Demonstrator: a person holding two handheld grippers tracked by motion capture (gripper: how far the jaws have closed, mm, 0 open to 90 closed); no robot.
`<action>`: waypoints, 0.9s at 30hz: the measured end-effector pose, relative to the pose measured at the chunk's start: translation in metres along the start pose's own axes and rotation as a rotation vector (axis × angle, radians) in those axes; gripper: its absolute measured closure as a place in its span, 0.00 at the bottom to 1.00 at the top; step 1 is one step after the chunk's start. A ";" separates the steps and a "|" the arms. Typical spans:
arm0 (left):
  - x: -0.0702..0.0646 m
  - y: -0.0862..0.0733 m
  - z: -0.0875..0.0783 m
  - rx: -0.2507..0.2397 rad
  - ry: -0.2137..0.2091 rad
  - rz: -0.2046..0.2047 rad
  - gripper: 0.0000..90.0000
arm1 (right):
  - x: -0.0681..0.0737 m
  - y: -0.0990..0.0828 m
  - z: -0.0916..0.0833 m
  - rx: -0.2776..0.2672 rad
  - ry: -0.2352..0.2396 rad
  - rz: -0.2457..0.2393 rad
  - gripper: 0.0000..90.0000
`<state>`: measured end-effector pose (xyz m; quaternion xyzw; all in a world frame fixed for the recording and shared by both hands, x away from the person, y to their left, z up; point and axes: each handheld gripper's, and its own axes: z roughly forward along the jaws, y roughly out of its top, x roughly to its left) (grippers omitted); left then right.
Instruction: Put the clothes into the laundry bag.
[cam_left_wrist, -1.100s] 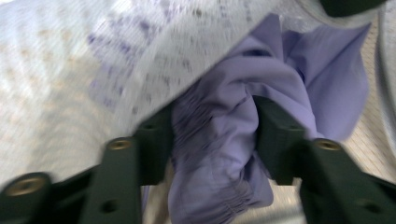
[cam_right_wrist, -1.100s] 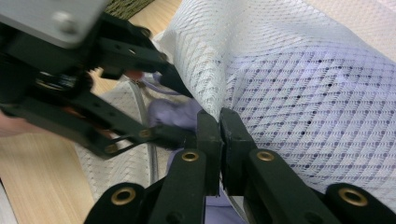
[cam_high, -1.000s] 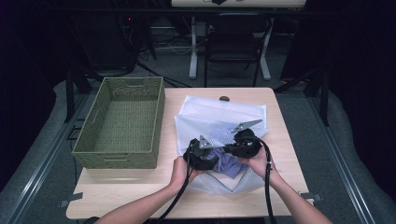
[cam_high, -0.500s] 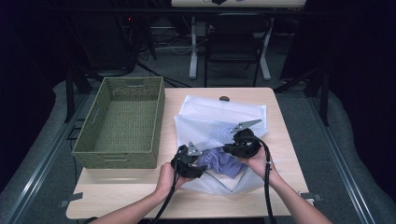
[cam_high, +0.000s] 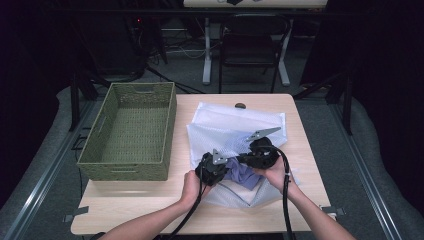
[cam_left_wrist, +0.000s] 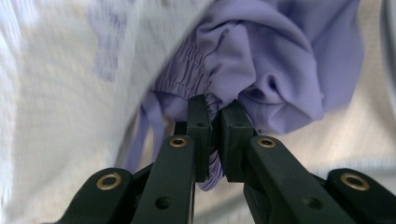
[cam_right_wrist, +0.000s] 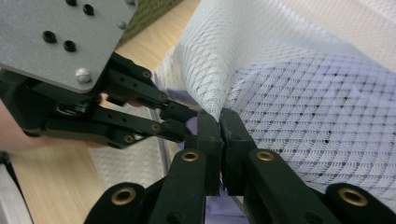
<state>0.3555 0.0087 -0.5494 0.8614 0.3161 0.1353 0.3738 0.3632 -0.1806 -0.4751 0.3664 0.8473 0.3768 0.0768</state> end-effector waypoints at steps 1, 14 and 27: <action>0.000 0.005 0.000 -0.021 0.007 -0.002 0.94 | 0.001 0.002 -0.002 -0.011 -0.004 0.008 0.98; 0.004 0.008 0.025 -0.042 0.015 -0.090 0.89 | -0.004 -0.007 0.009 0.049 0.010 0.032 0.98; 0.007 -0.002 -0.025 0.015 -0.028 -0.019 0.49 | -0.006 -0.008 0.007 0.048 0.000 0.029 0.98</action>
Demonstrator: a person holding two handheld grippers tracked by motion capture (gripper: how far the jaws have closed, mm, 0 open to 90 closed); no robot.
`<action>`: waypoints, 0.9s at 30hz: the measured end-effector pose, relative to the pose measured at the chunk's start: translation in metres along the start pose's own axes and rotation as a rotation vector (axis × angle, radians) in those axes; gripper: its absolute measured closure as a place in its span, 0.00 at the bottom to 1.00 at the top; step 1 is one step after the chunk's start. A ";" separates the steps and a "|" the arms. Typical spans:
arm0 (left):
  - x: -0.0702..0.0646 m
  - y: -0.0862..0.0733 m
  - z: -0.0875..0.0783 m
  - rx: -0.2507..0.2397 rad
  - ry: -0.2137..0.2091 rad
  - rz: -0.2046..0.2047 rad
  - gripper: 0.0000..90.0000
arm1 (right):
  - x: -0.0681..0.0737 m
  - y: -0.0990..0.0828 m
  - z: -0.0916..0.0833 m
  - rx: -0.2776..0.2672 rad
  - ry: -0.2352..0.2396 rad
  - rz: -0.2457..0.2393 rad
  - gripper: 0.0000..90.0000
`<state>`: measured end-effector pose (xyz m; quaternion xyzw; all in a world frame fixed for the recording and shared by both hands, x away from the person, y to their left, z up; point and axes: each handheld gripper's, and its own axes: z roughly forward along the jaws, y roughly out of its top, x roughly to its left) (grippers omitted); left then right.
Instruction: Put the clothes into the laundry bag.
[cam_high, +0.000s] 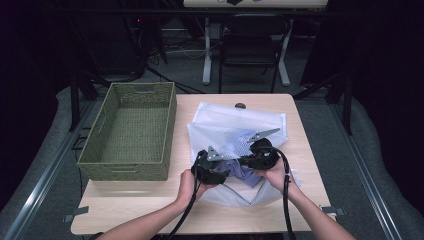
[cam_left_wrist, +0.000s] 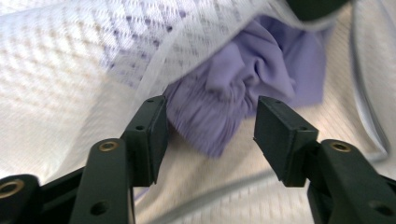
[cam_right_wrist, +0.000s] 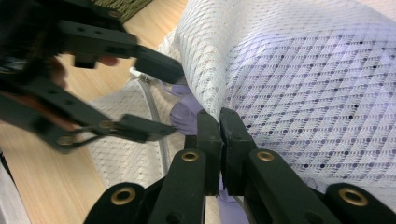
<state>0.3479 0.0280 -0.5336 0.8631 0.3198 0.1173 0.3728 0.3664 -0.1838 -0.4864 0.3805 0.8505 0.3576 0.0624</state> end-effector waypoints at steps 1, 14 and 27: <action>0.001 -0.002 -0.004 0.002 0.006 0.006 0.49 | 0.000 0.000 0.000 -0.002 -0.001 0.000 0.98; 0.022 -0.026 -0.008 0.128 0.041 -0.037 0.52 | 0.003 0.002 -0.001 -0.004 0.006 -0.012 0.98; 0.018 -0.012 0.005 0.049 0.102 0.014 0.58 | 0.008 0.005 -0.007 -0.021 0.013 -0.026 0.98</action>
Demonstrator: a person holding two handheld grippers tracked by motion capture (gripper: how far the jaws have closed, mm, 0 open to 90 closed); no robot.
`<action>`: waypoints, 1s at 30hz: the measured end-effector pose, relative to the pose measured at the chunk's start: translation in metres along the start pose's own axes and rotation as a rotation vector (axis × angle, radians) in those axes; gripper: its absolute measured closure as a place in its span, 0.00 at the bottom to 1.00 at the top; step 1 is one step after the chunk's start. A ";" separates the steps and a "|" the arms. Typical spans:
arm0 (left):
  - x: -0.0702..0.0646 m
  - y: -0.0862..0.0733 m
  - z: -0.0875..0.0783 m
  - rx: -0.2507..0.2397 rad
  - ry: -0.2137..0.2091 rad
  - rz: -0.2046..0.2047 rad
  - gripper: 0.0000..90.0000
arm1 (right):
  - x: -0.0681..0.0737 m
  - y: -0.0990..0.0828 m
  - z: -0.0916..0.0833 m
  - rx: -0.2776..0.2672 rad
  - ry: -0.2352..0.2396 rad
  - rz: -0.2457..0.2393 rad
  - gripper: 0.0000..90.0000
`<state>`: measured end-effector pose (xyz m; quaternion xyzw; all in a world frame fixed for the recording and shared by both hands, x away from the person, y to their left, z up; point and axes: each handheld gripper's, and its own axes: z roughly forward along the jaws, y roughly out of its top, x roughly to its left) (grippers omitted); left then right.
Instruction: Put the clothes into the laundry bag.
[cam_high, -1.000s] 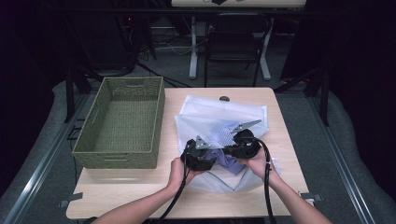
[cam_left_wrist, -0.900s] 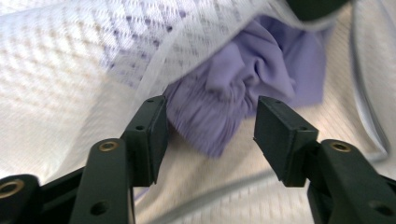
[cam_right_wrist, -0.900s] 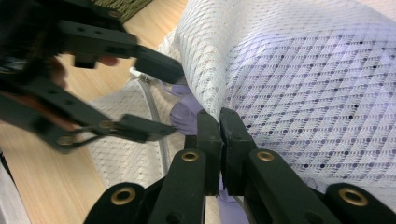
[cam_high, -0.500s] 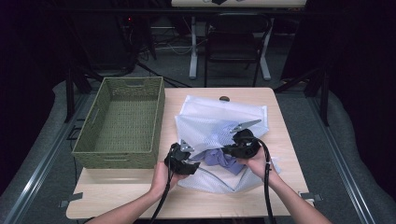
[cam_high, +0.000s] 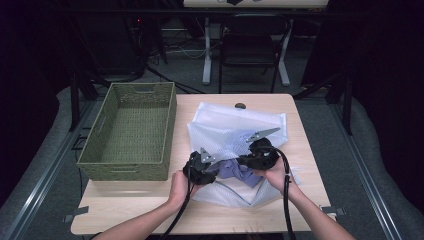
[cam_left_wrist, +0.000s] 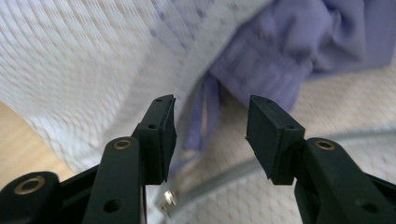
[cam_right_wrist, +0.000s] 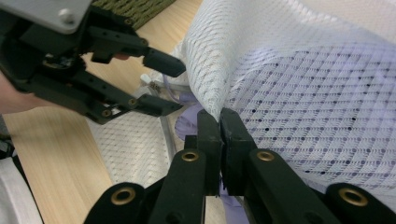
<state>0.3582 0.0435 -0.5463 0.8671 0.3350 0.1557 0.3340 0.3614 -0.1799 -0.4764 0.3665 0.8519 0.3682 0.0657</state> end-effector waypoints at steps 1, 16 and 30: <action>0.001 0.002 0.001 -0.004 0.001 0.001 0.59 | 0.002 0.001 -0.002 -0.008 0.000 0.001 0.98; -0.001 0.013 0.010 -0.037 0.023 0.110 0.98 | 0.003 0.001 0.000 0.016 0.019 -0.005 0.98; 0.014 0.012 -0.027 -0.043 -0.088 0.139 1.00 | 0.002 0.000 -0.002 0.039 0.001 -0.022 0.97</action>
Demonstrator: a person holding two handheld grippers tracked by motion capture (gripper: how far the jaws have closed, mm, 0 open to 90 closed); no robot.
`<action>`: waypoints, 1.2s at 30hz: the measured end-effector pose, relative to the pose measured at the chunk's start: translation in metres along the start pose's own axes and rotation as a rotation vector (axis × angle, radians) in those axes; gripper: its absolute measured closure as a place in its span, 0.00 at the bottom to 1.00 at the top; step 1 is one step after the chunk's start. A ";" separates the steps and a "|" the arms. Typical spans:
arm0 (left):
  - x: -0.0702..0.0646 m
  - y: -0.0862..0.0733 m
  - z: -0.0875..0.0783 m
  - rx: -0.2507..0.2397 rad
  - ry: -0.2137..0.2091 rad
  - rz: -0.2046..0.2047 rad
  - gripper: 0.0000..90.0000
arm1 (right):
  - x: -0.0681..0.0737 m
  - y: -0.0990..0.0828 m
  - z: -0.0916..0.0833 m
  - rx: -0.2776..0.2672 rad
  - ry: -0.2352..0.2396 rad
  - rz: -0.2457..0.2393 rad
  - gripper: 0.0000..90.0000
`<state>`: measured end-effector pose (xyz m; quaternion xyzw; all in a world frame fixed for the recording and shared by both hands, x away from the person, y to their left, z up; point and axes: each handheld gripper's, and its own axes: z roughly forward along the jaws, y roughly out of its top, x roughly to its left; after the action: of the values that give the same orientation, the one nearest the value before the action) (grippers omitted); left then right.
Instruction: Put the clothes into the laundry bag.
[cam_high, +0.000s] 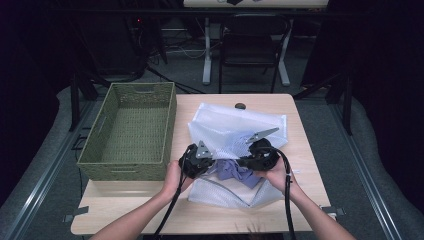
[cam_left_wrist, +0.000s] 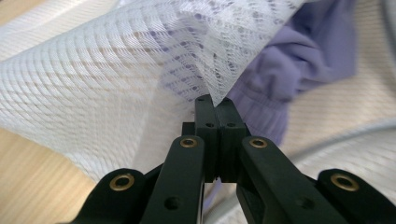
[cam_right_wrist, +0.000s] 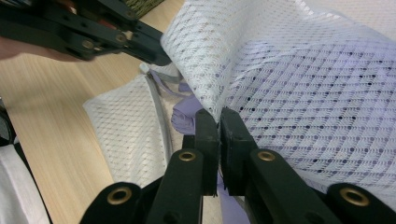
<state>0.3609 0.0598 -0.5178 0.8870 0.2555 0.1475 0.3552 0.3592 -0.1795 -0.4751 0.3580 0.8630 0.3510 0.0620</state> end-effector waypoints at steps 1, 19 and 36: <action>0.000 -0.001 -0.002 0.001 -0.009 0.006 1.00 | 0.000 0.000 0.000 0.004 0.001 -0.002 0.97; 0.000 -0.004 -0.021 0.017 -0.070 0.037 1.00 | 0.002 -0.001 -0.002 0.037 0.007 -0.029 0.97; -0.004 -0.011 -0.037 0.069 -0.131 0.078 1.00 | 0.011 0.001 -0.005 0.040 0.028 -0.057 0.96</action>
<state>0.3374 0.0855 -0.5000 0.9157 0.2018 0.0941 0.3346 0.3503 -0.1746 -0.4691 0.3297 0.8804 0.3368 0.0526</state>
